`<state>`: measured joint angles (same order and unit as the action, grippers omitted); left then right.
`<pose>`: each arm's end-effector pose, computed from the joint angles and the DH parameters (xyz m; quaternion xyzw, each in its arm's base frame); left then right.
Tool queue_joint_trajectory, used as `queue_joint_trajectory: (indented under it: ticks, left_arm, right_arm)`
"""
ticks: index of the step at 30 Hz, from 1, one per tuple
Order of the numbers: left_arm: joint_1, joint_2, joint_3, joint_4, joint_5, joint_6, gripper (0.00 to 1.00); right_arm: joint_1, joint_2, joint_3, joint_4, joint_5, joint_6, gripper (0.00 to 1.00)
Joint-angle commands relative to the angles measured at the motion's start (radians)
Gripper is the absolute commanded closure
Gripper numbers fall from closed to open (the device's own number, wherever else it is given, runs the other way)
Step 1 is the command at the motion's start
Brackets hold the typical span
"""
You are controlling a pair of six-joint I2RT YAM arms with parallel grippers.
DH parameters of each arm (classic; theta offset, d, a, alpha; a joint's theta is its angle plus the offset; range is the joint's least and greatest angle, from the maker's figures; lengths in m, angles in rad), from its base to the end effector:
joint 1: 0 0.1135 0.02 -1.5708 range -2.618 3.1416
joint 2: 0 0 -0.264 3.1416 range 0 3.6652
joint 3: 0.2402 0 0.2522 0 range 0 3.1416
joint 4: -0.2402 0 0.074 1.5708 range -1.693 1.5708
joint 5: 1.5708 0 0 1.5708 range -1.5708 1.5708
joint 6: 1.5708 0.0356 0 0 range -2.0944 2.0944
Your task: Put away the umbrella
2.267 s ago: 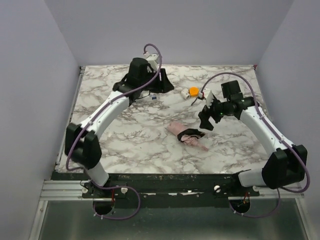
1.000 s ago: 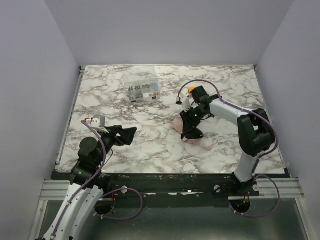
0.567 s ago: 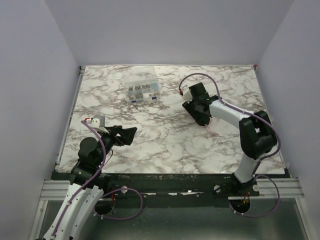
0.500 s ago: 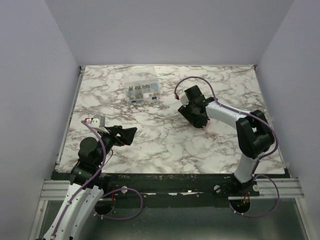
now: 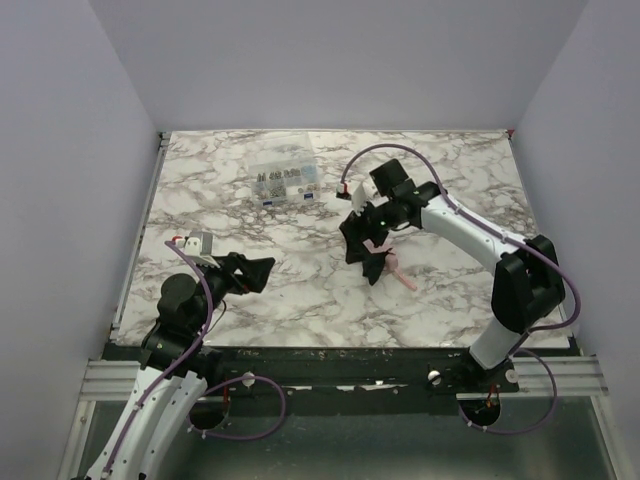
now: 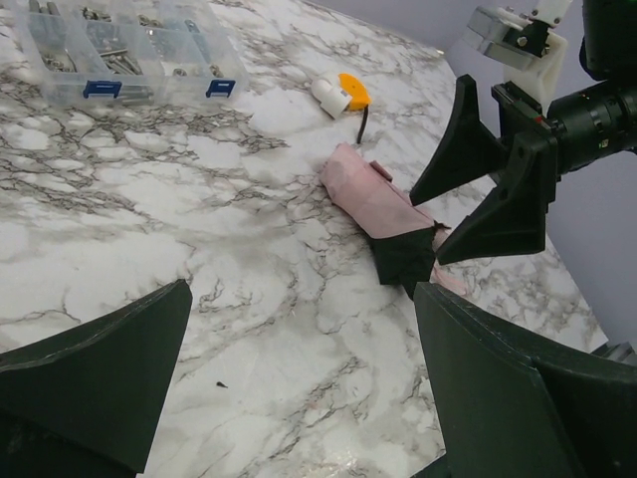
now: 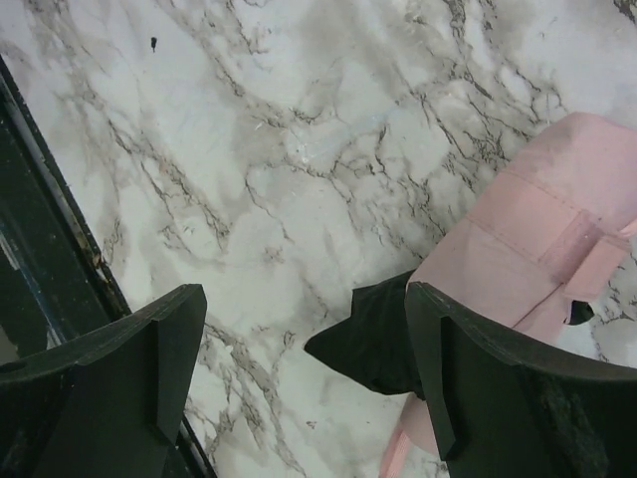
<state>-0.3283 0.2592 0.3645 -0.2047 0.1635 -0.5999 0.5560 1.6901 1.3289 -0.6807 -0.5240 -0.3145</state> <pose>0.1029 -0.0412 0.2557 -0.0457 0.7395 -0.3535 0.5710 0.2918 0.2023 0.2547 -0.4545 0.8168 0.2786 0.2205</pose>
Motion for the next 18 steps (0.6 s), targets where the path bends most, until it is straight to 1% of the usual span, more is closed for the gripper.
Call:
queue_joint_trajectory:
  ticks: [1, 4, 7, 10, 13, 17, 18]
  left_arm:
    - [0.006, 0.001, 0.015, 0.015, 0.042, -0.014, 0.02]
    - [0.005, 0.008, 0.001, 0.028, 0.069, -0.030, 0.01]
    - [0.005, 0.023, -0.025, 0.066, 0.106, -0.062, 0.02]
    - [0.005, 0.046, -0.060, 0.143, 0.167, -0.122, 0.02]
    - [0.004, 0.089, -0.089, 0.212, 0.223, -0.168, 0.02]
    - [0.005, 0.126, -0.095, 0.257, 0.246, -0.189, 0.02]
    - [0.005, 0.129, -0.093, 0.260, 0.248, -0.191, 0.02]
  right_arm:
    - [-0.063, -0.028, 0.027, -0.008, -0.038, 0.047, 0.12]
    - [-0.183, -0.044, 0.008, 0.072, -0.009, 0.074, 0.11]
    - [-0.251, -0.058, -0.044, 0.103, -0.064, 0.070, 0.11]
    - [-0.253, -0.068, -0.133, 0.121, -0.077, 0.077, 0.10]
    - [-0.254, -0.081, -0.224, 0.183, -0.027, 0.137, 0.12]
    - [-0.254, -0.039, -0.255, 0.153, -0.065, 0.137, 0.15]
    - [-0.254, -0.018, -0.253, 0.144, -0.088, 0.132, 0.17]
